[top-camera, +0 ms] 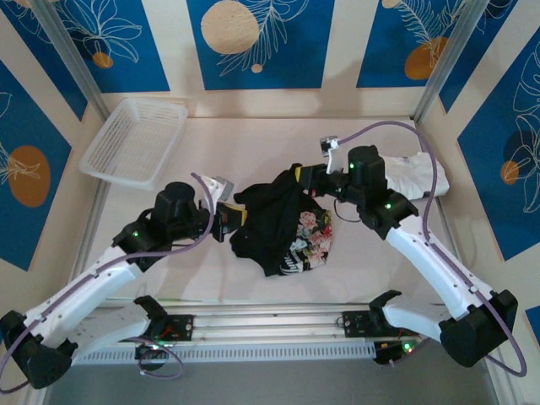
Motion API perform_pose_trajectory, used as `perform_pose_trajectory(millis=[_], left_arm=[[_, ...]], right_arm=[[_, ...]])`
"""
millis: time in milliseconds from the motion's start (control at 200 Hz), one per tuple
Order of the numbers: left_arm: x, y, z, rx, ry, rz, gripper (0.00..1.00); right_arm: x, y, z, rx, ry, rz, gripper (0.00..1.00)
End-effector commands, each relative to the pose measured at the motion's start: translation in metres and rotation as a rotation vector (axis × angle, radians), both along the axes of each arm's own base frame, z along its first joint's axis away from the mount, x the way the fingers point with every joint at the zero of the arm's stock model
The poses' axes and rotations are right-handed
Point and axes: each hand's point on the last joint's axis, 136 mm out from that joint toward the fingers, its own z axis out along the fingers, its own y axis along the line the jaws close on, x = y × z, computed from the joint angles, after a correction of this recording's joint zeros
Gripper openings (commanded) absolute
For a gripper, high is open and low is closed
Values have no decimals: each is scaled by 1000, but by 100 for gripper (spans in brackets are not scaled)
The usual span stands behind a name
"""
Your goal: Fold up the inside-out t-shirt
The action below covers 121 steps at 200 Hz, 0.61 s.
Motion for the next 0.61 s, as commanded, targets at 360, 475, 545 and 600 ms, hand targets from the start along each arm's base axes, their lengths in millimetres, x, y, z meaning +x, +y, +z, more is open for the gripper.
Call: perform_pose_trajectory(millis=[360, 475, 545, 600], left_arm=[[-28, -15, 5, 99, -78, -211, 0], [-13, -8, 10, 113, -93, -111, 0], [-6, -6, 18, 93, -114, -61, 0], [1, -3, 27, 74, -130, -19, 0]], right_arm=[[-8, 10, 3, 39, 70, 135, 0], [-5, 9, -5, 32, 91, 119, 0], [-5, 10, -11, 31, 106, 119, 1], [-5, 13, -15, 30, 119, 122, 1]])
